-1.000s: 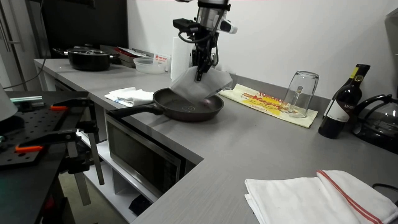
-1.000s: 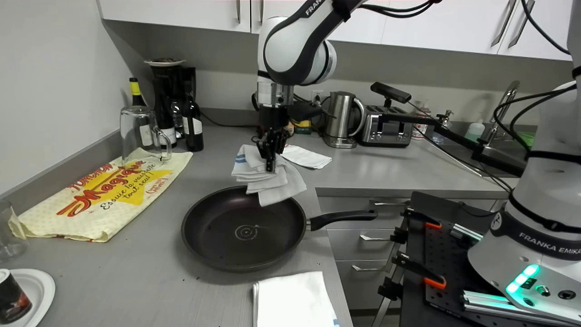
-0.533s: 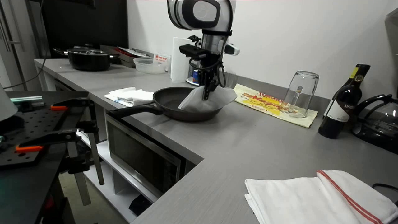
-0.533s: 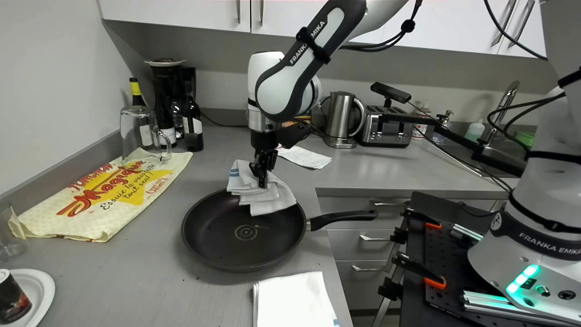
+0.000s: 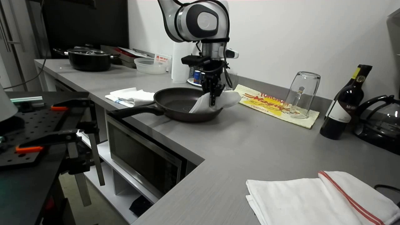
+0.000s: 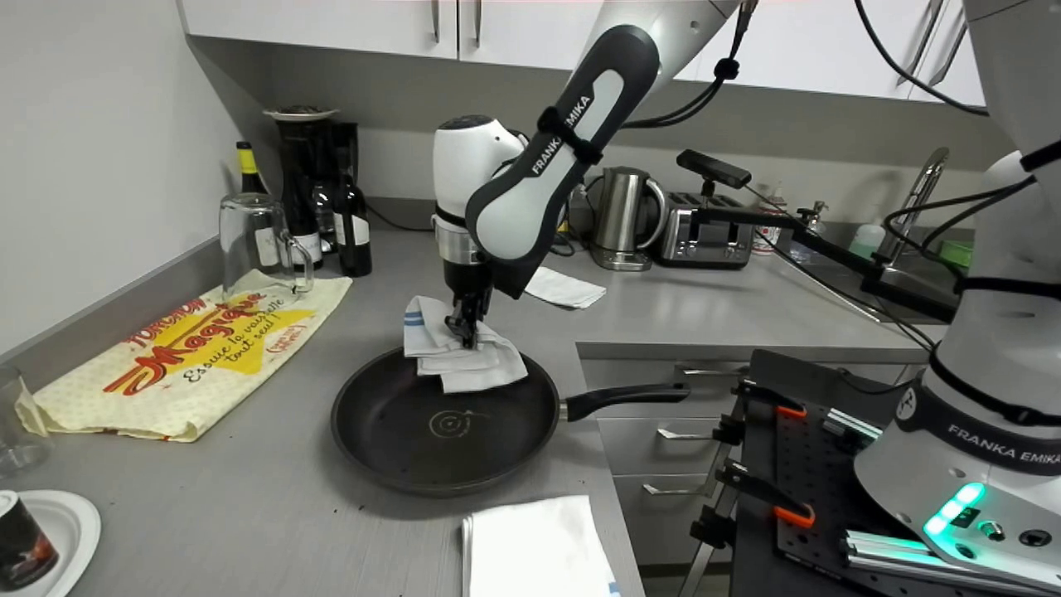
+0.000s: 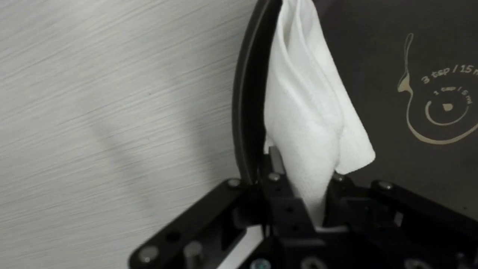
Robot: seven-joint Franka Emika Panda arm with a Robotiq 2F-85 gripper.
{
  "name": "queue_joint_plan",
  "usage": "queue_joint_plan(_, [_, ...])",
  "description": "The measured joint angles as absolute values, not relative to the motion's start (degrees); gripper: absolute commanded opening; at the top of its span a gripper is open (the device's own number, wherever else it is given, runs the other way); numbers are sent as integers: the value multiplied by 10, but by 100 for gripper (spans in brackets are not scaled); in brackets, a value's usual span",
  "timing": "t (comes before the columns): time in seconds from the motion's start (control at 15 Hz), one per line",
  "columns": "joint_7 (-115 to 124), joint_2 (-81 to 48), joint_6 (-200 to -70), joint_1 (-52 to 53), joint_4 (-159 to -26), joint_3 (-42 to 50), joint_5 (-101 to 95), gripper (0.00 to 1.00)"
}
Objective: Use the cloth to wipe the pan
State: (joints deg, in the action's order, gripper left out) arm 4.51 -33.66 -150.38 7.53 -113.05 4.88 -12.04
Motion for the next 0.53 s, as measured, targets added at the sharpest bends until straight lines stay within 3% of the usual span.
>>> queue_joint_plan(0.53, [136, -349, -1514, 159, -1166, 102, -236, 4])
